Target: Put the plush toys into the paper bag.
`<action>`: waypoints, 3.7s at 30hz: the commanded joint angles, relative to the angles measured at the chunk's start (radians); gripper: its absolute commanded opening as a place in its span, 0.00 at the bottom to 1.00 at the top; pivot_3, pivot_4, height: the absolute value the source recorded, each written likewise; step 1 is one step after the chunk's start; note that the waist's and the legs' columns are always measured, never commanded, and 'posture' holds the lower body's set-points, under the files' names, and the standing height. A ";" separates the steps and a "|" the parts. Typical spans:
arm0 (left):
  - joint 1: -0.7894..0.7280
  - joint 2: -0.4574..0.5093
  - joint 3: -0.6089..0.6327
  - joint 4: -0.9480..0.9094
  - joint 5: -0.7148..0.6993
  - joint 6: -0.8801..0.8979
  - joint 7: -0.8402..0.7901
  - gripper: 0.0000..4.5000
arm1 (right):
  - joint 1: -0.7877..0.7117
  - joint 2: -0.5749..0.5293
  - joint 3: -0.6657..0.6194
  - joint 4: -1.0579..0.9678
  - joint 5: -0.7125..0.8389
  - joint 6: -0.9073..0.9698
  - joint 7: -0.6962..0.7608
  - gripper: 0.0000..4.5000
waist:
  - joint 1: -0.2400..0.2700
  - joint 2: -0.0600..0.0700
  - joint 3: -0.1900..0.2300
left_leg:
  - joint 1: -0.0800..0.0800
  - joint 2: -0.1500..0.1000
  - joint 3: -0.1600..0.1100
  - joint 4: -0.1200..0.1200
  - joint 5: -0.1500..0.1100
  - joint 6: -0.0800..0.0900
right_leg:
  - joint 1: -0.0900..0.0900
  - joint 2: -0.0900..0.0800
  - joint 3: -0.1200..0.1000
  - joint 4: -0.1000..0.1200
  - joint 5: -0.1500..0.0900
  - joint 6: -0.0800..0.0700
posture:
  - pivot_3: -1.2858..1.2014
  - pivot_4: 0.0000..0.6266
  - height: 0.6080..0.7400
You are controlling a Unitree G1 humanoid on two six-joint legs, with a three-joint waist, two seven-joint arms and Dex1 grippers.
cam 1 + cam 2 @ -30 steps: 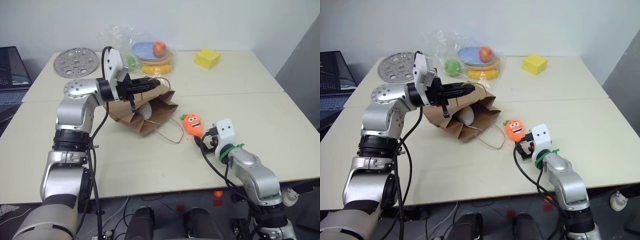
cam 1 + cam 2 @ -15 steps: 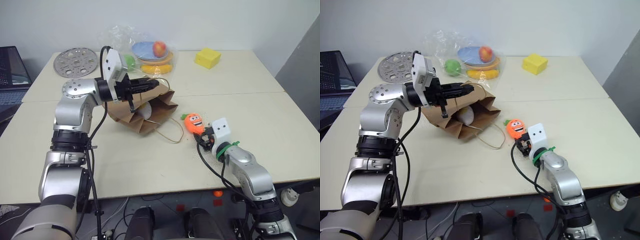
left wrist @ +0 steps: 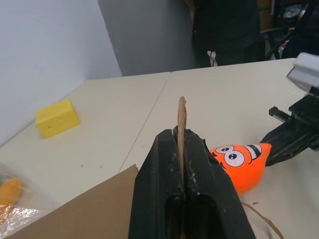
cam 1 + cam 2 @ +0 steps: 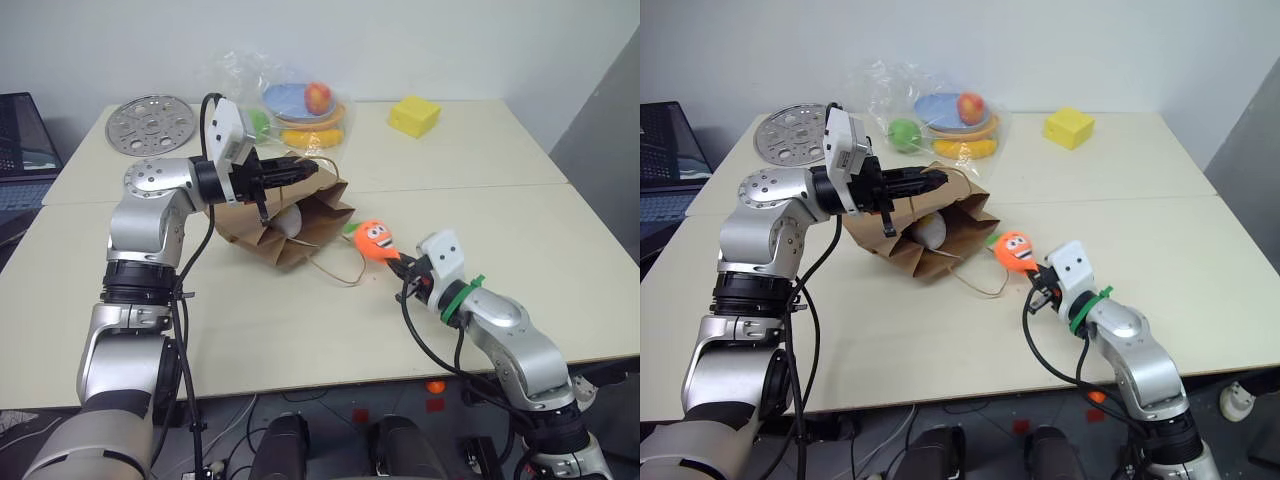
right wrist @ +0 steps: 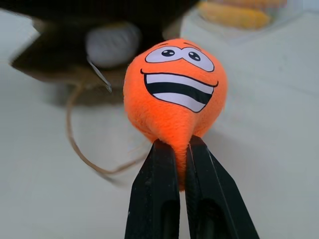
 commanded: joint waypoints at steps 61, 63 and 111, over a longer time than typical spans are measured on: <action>0.017 -0.012 -0.008 -0.111 -0.037 0.040 -0.007 0.00 | -0.200 0.188 0.083 0.505 -0.137 -0.023 -0.054 0.92 | -0.002 0.000 0.000 | 0.001 0.000 0.001 -0.003 0.000 0.000 | -0.001 0.000 0.001 0.000 0.000 -0.001 | 0.52 0.24 1.00; 0.021 -0.007 -0.004 -0.118 -0.039 0.045 -0.003 0.00 | -0.204 0.191 0.086 0.519 -0.145 -0.034 -0.055 0.79 | -0.001 0.000 0.000 | 0.001 0.000 0.001 -0.002 0.000 0.000 | 0.000 0.000 0.001 0.000 0.000 -0.001 | 0.52 0.24 1.00; -0.192 -0.052 0.057 0.163 -0.051 0.017 0.060 0.00 | -0.402 -0.062 -0.260 -0.030 0.361 0.506 -0.121 0.01 | 0.007 0.000 0.001 | -0.008 -0.002 -0.001 -0.011 0.000 0.000 | -0.004 -0.002 -0.003 -0.015 0.000 -0.001 | 0.52 0.24 1.00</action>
